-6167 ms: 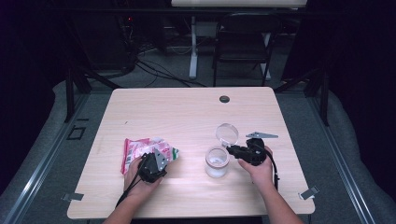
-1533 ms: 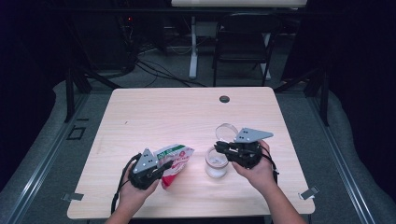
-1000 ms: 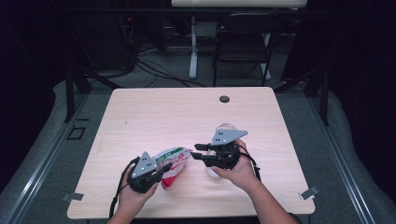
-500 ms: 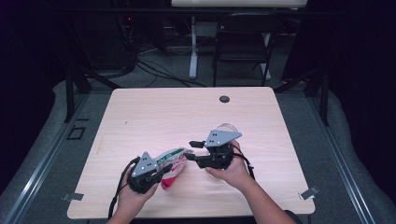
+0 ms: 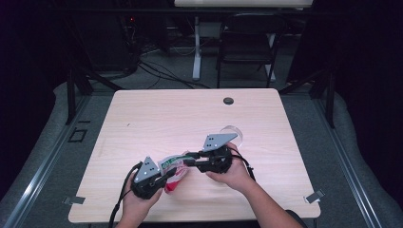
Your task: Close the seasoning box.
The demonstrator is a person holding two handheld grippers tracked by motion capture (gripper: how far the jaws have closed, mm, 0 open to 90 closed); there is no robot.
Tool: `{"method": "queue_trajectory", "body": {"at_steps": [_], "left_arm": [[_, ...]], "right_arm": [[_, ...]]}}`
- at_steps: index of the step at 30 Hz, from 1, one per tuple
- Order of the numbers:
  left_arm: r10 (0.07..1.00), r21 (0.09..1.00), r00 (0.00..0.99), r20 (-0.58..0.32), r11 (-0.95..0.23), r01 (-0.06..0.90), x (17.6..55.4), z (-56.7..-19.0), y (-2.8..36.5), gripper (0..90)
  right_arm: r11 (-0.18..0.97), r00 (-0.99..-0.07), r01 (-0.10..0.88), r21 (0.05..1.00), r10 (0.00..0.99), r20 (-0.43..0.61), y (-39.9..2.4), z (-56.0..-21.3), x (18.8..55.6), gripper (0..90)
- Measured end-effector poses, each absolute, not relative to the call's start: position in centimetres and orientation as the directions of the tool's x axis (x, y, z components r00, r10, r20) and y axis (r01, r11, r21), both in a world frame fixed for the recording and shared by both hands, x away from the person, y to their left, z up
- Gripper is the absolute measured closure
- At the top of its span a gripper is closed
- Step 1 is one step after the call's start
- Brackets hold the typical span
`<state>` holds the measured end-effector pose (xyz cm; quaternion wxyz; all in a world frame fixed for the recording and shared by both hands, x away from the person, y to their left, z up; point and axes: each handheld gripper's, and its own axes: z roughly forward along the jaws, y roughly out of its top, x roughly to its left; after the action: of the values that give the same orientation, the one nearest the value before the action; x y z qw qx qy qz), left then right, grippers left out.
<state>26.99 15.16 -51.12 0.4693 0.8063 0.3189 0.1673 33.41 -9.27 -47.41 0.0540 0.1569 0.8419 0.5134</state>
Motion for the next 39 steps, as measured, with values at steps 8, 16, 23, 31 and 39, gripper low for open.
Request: {"method": "queue_trajectory", "body": {"at_steps": [8, 16, 23, 31, 39], "left_arm": [[0.678, 0.874, 0.734, -0.044, -0.330, 0.357, 27.0, -51.5, 15.4, 84.1], [0.684, 0.880, 0.725, -0.083, -0.291, 0.375, 27.3, -52.8, 15.6, 54.7], [0.709, 0.866, 0.700, -0.085, -0.295, 0.404, 27.8, -54.3, 15.4, 41.0], [0.717, 0.838, 0.692, -0.084, -0.324, 0.438, 28.3, -55.7, 15.2, 37.8], [0.735, 0.840, 0.671, -0.099, -0.300, 0.452, 28.9, -56.7, 15.3, 33.0]], "right_arm": [[0.448, -0.946, 0.204, 0.870, 0.318, 0.059, -9.3, -47.4, 33.3, 89.3], [0.445, -0.943, 0.205, 0.872, 0.330, 0.053, -9.4, -47.5, 33.2, 90.0], [0.447, -0.942, 0.202, 0.872, 0.333, 0.047, -9.4, -47.5, 33.1, 90.0], [0.445, -0.941, 0.198, 0.873, 0.335, 0.042, -9.4, -47.5, 33.0, 89.8], [0.446, -0.941, 0.198, 0.873, 0.337, 0.041, -9.5, -47.6, 32.9, 89.4]]}}
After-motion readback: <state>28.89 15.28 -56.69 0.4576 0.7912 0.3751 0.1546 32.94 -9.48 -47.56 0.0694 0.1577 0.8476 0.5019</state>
